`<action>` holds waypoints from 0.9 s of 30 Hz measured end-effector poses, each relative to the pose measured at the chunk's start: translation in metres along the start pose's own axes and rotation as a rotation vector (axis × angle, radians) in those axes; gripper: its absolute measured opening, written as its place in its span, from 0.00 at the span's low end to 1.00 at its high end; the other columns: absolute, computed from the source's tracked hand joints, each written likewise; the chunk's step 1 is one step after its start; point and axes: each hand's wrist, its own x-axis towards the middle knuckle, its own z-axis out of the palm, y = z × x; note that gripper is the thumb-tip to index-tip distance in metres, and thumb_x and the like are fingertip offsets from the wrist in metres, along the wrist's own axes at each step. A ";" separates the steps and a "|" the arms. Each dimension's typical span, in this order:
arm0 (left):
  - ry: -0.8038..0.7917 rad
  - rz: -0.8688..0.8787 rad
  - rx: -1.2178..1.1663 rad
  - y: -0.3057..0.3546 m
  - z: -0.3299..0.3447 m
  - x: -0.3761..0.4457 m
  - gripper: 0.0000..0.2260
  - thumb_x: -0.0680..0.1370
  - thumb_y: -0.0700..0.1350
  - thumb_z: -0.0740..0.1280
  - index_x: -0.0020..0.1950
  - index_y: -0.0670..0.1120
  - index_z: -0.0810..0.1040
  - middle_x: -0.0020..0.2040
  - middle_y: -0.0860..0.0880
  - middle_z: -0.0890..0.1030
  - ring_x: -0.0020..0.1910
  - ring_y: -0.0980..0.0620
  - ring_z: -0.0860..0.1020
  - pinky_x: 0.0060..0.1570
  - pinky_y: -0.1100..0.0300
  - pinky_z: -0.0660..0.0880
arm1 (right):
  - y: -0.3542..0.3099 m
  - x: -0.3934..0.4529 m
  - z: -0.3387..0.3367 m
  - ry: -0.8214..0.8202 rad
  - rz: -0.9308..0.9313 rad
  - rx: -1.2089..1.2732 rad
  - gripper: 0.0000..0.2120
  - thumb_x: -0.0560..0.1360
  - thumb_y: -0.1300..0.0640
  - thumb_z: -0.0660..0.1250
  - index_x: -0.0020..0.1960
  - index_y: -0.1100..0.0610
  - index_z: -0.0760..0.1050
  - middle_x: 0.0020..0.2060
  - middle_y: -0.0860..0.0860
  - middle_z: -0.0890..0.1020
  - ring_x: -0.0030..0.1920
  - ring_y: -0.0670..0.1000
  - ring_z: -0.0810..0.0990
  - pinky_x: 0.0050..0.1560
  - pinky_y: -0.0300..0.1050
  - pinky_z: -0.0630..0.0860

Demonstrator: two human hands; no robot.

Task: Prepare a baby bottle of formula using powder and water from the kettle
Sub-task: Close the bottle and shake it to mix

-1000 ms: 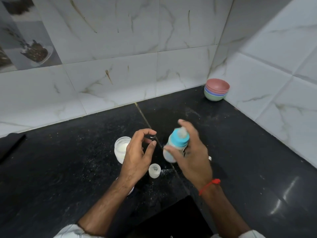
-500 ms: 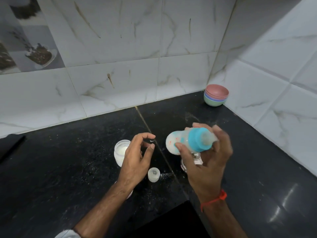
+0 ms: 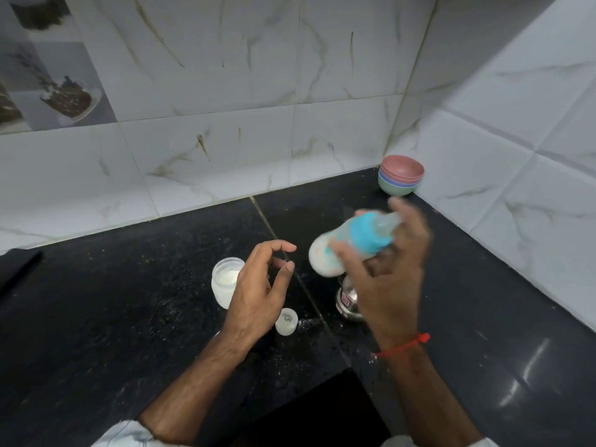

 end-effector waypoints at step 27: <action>0.027 -0.009 0.011 -0.008 -0.001 0.000 0.13 0.81 0.37 0.69 0.62 0.52 0.79 0.51 0.57 0.81 0.50 0.56 0.80 0.44 0.59 0.77 | 0.005 -0.012 0.000 0.002 -0.042 -0.003 0.41 0.70 0.64 0.80 0.73 0.44 0.62 0.66 0.52 0.77 0.64 0.58 0.80 0.61 0.55 0.81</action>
